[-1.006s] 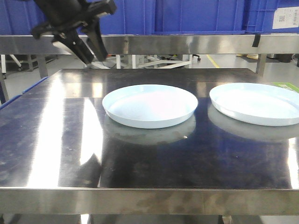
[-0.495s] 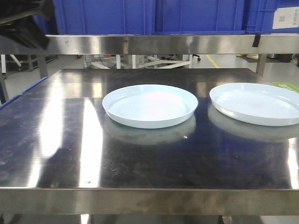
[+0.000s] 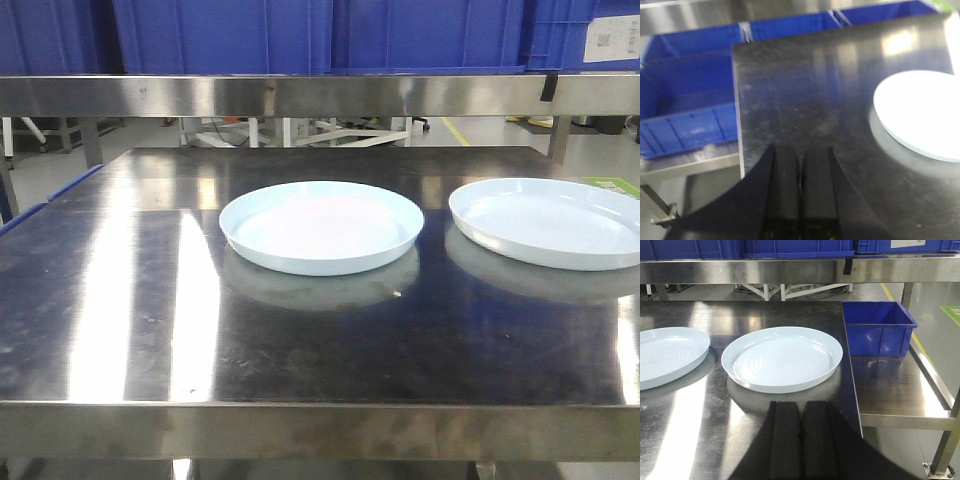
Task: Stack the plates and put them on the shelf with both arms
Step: 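Raise the left gripper away from the plate and withdraw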
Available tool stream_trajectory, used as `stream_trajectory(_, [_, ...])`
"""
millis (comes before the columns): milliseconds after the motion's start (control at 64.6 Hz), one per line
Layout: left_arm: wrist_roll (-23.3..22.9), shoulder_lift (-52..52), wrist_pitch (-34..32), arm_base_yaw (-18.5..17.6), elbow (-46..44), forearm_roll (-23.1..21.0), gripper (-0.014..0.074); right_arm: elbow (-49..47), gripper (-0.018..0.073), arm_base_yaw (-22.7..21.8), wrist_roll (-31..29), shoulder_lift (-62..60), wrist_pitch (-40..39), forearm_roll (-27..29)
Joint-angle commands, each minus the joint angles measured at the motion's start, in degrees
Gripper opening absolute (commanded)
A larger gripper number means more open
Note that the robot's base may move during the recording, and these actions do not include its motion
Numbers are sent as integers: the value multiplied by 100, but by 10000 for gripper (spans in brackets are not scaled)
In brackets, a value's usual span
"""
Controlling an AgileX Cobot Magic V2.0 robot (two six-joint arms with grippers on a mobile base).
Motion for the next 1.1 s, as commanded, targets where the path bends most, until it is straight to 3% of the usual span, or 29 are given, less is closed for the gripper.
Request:
stream_trajectory(0, [-29,-397,-637,97,37,-7,85,-7,57,-17,-12,-98,-479,-28])
stream_trajectory(1083, [-29,-1340,-835,202,164,4,85,-7,57,-17,-12,-97,-509,-33])
